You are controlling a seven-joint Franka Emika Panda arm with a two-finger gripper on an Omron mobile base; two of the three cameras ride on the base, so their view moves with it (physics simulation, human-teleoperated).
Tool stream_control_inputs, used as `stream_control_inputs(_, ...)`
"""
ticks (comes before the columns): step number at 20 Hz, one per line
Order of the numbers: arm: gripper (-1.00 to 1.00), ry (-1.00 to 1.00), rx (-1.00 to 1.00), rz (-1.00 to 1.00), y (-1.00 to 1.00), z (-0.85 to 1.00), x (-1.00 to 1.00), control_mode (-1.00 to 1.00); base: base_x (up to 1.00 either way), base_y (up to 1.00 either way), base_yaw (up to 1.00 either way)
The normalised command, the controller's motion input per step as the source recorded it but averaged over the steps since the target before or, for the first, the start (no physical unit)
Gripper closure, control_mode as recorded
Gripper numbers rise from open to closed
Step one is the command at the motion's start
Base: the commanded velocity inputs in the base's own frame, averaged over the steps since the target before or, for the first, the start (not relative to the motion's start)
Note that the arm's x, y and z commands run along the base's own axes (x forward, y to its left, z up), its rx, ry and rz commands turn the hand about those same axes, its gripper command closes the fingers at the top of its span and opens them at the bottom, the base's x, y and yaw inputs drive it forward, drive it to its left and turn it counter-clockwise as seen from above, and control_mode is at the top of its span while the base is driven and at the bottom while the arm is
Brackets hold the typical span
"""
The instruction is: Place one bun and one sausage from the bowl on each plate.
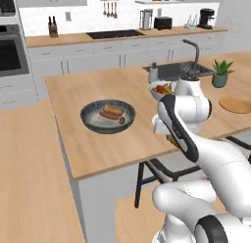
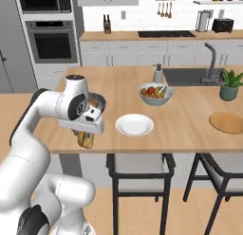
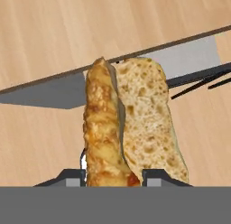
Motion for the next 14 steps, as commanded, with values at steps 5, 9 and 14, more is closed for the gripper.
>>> stream_control_inputs(5,1.00,0.00,0.00,0.00,0.00,0.00,0.00,1.00,0.00,-1.00,0.46)
stream_control_inputs(9,1.00,0.00,0.00,0.00,0.00,0.00,0.00,1.00,0.12,-0.40,0.06)
stream_control_inputs(14,1.00,0.00,0.00,0.00,0.00,0.00,0.00,1.00,0.31,0.05,-0.11)
